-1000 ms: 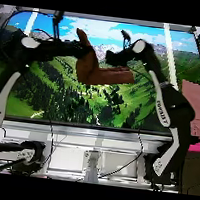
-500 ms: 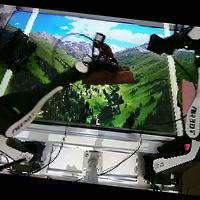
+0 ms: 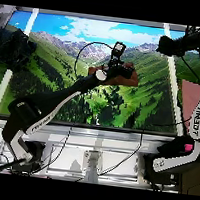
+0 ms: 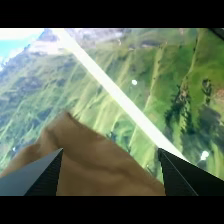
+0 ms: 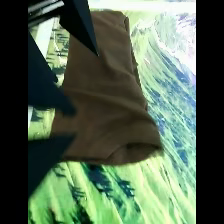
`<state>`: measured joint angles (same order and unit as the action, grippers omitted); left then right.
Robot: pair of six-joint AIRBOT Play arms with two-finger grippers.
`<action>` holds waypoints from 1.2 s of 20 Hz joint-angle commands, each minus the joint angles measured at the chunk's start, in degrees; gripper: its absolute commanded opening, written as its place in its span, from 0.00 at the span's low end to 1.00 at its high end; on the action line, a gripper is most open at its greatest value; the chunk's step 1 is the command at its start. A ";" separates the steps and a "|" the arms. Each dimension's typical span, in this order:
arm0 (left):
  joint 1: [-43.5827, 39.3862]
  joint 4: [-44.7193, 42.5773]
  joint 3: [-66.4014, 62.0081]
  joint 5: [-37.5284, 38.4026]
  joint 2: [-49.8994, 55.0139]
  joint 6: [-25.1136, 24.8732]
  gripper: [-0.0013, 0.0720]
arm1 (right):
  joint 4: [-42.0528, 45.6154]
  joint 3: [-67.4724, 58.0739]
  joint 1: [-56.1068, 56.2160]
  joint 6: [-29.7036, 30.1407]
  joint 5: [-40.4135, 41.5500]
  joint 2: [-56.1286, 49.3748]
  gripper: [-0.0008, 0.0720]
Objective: Fold the clothes and pants, and hang the long-sleeved shirts on hangers.
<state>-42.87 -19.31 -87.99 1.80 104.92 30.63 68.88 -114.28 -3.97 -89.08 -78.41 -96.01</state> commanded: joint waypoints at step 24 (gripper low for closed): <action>23.50 -0.17 -0.59 37.09 -14.25 11.39 0.97 | -22.47 9.81 -1.18 16.28 3.10 -25.62 0.96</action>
<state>-19.66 -19.59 -88.51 37.41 90.54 41.82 48.16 -104.42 -6.94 -73.06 -74.89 -119.24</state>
